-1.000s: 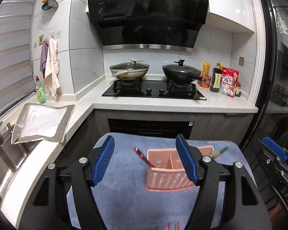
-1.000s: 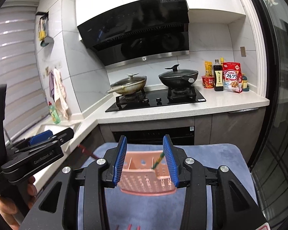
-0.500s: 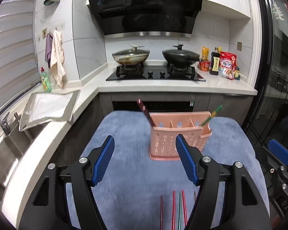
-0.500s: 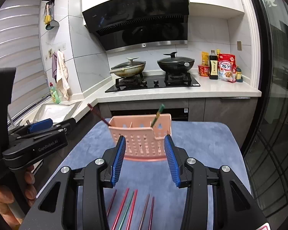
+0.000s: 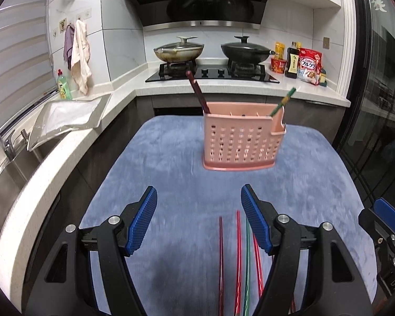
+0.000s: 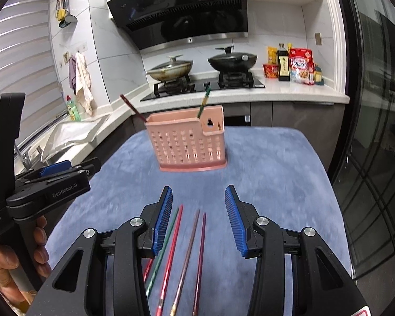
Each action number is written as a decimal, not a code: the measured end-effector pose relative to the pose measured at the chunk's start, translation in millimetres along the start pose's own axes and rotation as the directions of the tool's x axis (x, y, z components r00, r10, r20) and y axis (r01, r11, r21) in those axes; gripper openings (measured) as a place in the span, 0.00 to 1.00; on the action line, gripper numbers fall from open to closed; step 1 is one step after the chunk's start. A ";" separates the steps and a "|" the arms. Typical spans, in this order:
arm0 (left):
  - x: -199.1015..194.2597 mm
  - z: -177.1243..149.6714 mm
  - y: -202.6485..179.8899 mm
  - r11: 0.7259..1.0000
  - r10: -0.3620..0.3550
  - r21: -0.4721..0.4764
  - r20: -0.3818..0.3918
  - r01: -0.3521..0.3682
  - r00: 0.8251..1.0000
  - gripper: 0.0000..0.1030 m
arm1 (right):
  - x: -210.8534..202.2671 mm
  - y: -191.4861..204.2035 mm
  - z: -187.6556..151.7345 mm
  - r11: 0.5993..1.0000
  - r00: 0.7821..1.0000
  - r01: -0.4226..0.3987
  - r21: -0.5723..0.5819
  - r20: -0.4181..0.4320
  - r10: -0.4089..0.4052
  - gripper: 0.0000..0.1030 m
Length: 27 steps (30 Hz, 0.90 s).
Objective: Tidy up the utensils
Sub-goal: 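Withdraw both open tools from the holder toward the remaining chopsticks, then lower both open tools over the ends of the remaining chopsticks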
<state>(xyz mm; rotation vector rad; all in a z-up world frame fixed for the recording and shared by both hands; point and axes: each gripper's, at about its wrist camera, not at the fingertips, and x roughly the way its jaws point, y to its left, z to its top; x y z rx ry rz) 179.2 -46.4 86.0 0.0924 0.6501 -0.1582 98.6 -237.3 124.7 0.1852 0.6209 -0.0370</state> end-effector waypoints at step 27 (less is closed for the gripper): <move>3.4 -115.8 12.4 1.000 0.005 -0.026 -0.161 -0.009 0.987 0.61 | 7.4 -2.3 -133.6 0.999 0.978 0.019 0.031 -0.206 -0.012 0.40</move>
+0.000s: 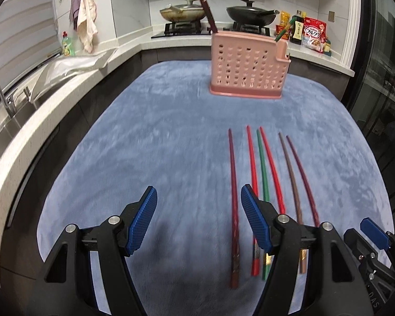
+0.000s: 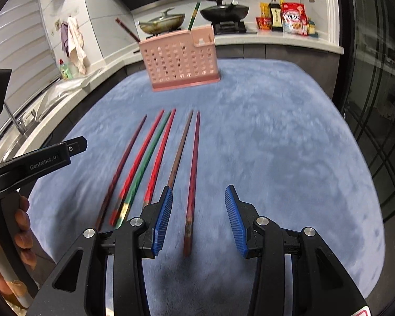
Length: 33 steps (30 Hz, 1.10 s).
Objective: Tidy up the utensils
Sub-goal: 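Lower both open tools over the ends of the remaining chopsticks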
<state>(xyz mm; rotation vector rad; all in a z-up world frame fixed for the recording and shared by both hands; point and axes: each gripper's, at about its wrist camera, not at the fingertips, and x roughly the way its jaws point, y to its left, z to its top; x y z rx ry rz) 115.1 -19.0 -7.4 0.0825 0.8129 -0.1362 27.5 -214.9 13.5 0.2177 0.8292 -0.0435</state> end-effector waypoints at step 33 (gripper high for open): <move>8.5 -66.4 -5.8 0.999 -0.045 0.019 -0.084 0.047 0.995 0.66 | 31.2 7.5 -30.4 1.000 0.994 0.022 -0.012 -0.108 -0.023 0.07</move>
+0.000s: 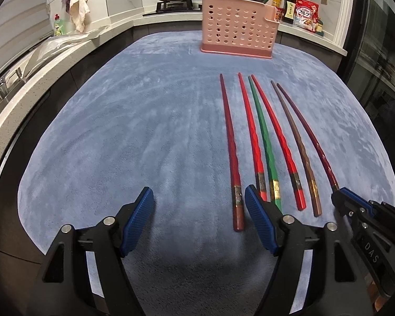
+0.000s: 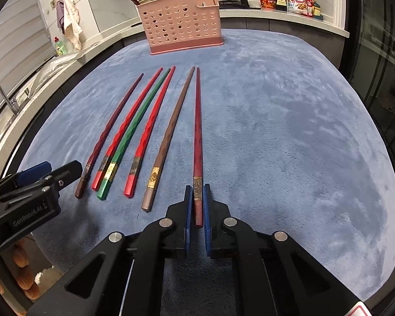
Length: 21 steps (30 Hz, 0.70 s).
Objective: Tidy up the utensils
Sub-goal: 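Lower both open tools over the ends of the remaining chopsticks, then grasp a dark red chopstick with the right tool while the left tool grasps a red chopstick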
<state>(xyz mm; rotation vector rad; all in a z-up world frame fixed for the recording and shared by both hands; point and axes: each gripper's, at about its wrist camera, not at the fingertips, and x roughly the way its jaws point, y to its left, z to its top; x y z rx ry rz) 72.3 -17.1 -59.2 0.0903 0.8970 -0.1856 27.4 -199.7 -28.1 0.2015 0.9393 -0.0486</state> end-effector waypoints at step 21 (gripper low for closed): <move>11.9 -7.1 -5.4 1.000 0.022 0.017 -0.031 -0.021 0.999 0.62 | -0.4 -1.0 -1.1 1.000 1.000 -0.002 0.005 0.000 0.002 0.07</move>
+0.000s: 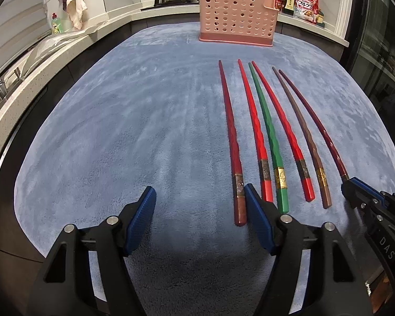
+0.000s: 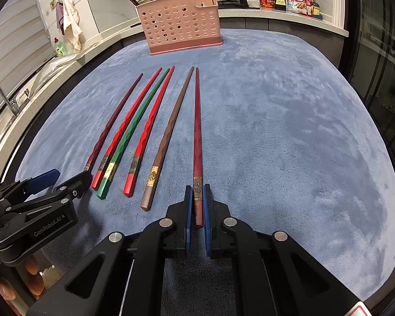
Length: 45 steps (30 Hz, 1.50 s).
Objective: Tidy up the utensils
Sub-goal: 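Grasp a dark red chopstick with the right tool while the left tool grasps a red chopstick, then lift both held chopsticks and carry them toward the pink holder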
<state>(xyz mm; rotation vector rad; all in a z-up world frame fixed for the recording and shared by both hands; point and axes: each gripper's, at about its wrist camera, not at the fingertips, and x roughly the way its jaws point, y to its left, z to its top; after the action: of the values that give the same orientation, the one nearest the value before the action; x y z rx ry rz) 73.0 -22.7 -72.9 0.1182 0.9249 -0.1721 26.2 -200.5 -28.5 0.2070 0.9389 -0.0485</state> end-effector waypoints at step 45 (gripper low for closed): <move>-57.5 47.5 16.0 0.997 -0.079 -0.010 0.100 0.080 0.992 0.08 | -85.0 -15.1 51.8 0.998 0.976 -0.055 0.038 0.213 0.046 0.07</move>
<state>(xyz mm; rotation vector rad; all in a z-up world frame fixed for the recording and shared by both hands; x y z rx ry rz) 79.5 -9.8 2.0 0.0588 0.8318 -0.2432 15.3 -229.7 67.3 0.2609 0.7199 -0.0435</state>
